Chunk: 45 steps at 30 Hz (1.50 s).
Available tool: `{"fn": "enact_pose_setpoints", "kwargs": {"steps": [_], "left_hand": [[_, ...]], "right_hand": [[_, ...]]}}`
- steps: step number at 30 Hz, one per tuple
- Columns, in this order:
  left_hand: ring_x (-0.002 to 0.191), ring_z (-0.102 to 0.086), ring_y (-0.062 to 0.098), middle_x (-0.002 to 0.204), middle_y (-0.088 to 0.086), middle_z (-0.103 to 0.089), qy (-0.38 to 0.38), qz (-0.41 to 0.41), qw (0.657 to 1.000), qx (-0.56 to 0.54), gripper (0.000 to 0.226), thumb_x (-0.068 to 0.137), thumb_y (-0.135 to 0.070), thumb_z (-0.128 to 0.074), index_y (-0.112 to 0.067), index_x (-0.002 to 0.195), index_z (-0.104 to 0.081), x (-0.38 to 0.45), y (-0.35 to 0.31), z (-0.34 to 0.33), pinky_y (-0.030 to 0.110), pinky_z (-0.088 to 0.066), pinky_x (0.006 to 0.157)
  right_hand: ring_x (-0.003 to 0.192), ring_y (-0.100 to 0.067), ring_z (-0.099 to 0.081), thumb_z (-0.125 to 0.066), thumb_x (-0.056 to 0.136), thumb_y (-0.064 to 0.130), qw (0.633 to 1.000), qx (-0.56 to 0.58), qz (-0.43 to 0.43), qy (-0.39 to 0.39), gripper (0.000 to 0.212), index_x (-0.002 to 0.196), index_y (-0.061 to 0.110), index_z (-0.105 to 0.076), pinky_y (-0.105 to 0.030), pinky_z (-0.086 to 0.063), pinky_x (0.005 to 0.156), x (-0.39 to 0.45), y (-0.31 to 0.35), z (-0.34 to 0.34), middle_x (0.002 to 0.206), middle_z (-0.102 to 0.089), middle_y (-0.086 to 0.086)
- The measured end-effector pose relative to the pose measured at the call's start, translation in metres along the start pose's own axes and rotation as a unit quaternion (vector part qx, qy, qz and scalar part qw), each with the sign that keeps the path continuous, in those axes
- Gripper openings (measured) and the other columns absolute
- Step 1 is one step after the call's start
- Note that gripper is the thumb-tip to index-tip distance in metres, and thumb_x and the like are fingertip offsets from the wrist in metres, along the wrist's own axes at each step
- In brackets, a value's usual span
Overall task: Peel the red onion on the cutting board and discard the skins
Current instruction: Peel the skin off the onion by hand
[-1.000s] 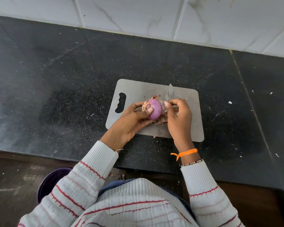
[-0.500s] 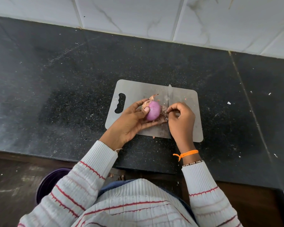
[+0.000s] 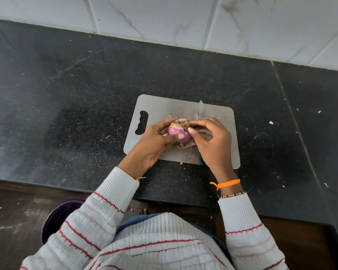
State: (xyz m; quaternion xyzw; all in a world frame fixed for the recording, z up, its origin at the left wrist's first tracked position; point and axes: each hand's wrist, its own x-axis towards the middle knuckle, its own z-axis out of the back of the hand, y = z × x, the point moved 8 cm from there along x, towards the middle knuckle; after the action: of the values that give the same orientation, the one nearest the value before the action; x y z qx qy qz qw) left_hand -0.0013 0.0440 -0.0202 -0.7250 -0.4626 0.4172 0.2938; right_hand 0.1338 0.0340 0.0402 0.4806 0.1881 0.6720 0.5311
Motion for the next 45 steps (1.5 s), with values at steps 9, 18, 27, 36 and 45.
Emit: {"fn": "enact_pose_setpoints", "kwargs": {"steps": [9,18,27,36,45], "left_hand": [[0.083,-0.066,0.012,0.092,0.006,-0.070,-0.005,0.006,0.999,0.052,0.030,0.079,0.003,-0.061,0.000,0.108,-0.061,0.001,0.004,0.002,0.020,-0.053,0.079],[0.072,-0.064,0.007,0.082,0.001,-0.071,0.004,0.043,0.998,0.050,0.025,0.083,0.002,-0.058,-0.001,0.108,-0.061,0.000,0.011,-0.002,0.013,-0.052,0.061],[0.100,-0.062,0.030,0.120,0.021,-0.057,0.021,0.079,0.995,-0.062,0.037,0.089,0.003,-0.048,0.004,0.126,-0.045,0.002,0.010,-0.006,0.030,-0.059,0.070],[0.089,-0.064,0.018,0.105,0.014,-0.062,0.019,0.063,0.997,-0.033,0.047,0.083,0.010,-0.053,0.003,0.128,-0.044,0.004,0.010,-0.011,0.028,-0.053,0.082],[0.083,-0.068,0.015,0.105,0.014,-0.064,0.014,0.060,0.993,-0.105,0.038,0.087,0.003,-0.050,0.004,0.126,-0.046,0.004,0.006,-0.007,0.020,-0.056,0.066]], "right_hand": [[0.073,-0.007,-0.060,-0.070,0.081,0.009,0.998,-0.038,0.047,0.002,0.005,0.081,0.004,-0.071,-0.014,-0.048,0.066,0.000,0.001,0.004,0.079,-0.066,-0.006],[0.070,-0.007,-0.058,-0.066,0.080,0.004,0.999,-0.044,0.009,-0.015,0.001,0.081,0.004,-0.067,-0.012,-0.047,0.064,0.002,-0.010,0.006,0.079,-0.065,-0.004],[0.081,-0.008,-0.066,-0.061,0.089,0.024,0.950,0.202,-0.240,0.004,0.016,0.096,0.011,-0.065,-0.032,-0.058,0.073,-0.006,-0.042,-0.004,0.090,-0.067,0.000],[0.081,-0.014,-0.068,-0.064,0.086,0.008,0.969,0.131,-0.211,0.011,0.012,0.087,0.019,-0.068,-0.026,-0.057,0.070,-0.004,-0.040,-0.006,0.087,-0.070,-0.002],[0.081,-0.013,-0.062,-0.062,0.081,-0.003,0.992,-0.040,-0.111,-0.033,0.017,0.088,0.010,-0.069,-0.010,-0.047,0.074,-0.001,-0.045,0.012,0.088,-0.067,-0.006]]}}
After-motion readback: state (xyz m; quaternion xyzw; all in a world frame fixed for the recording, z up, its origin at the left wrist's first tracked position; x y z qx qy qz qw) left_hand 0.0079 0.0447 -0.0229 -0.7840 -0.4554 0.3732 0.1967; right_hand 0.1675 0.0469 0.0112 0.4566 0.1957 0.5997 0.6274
